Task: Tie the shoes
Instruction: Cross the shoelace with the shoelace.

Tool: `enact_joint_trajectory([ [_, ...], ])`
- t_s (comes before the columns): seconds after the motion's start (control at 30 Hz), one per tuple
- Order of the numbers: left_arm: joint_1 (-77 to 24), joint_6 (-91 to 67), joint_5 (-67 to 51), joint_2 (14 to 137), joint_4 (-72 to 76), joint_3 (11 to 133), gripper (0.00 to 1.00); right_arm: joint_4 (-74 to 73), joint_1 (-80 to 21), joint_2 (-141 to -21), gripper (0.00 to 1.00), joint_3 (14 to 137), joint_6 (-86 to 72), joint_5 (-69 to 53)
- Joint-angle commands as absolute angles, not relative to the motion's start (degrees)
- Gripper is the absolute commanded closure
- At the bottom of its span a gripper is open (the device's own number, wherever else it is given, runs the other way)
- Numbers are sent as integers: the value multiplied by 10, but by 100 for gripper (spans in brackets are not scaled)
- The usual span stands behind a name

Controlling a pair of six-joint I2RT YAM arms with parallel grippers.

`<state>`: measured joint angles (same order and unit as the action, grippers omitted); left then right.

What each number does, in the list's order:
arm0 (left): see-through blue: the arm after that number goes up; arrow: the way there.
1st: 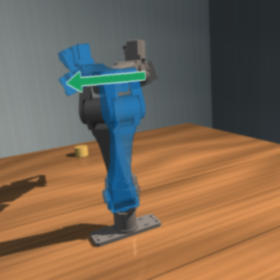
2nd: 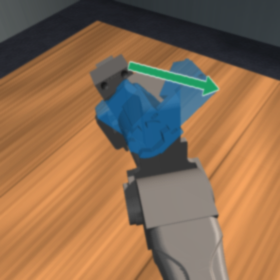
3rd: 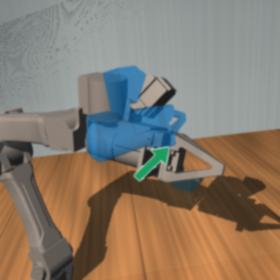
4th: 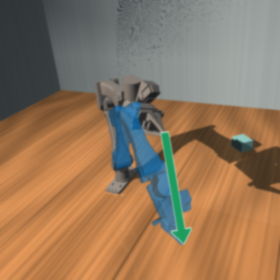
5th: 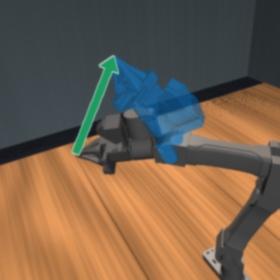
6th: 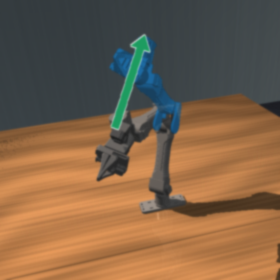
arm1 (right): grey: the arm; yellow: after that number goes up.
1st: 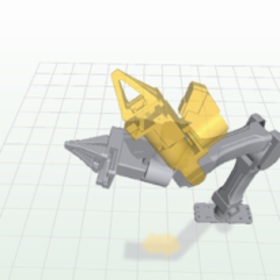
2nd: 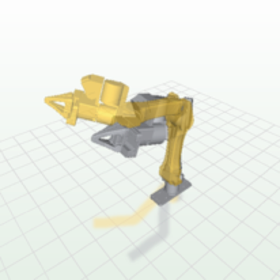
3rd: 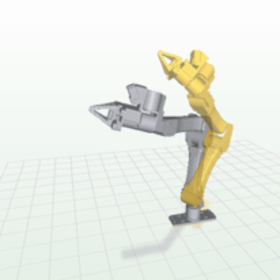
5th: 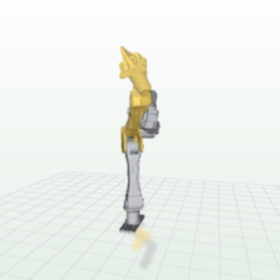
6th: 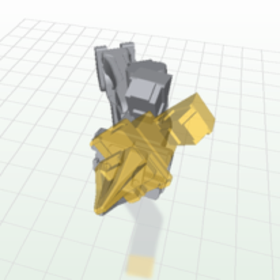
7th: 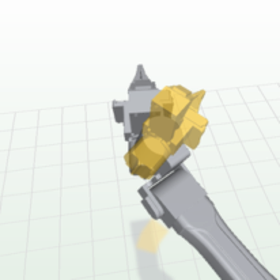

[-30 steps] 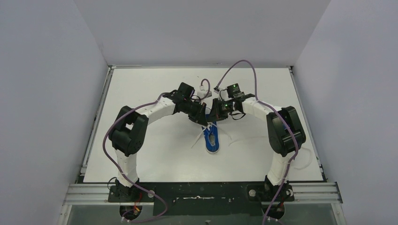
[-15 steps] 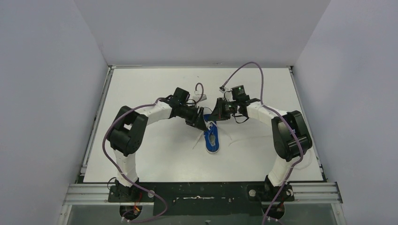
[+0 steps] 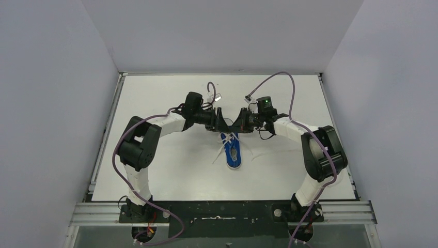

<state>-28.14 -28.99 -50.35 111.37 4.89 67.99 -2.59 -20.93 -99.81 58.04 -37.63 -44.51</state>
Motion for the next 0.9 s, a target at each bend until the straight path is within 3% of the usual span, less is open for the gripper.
enact_joint_trajectory([
  [0.0,-277,-325,-524,1119,107,691,60,48,-203,-957,100,568,-408,-438],
  [0.2,-274,-325,-517,1088,111,652,86,51,-202,-958,100,563,-410,-434],
  [0.37,-288,-295,-511,1069,61,644,100,61,-197,-959,100,562,-419,-429],
  [0.63,-295,-290,-516,1074,48,644,100,69,-198,-968,100,561,-420,-441],
  [0.73,-285,-297,-510,1068,47,653,81,68,-198,-968,100,561,-419,-445],
  [0.87,-274,-311,-502,1072,62,662,67,68,-198,-969,100,561,-420,-447],
])
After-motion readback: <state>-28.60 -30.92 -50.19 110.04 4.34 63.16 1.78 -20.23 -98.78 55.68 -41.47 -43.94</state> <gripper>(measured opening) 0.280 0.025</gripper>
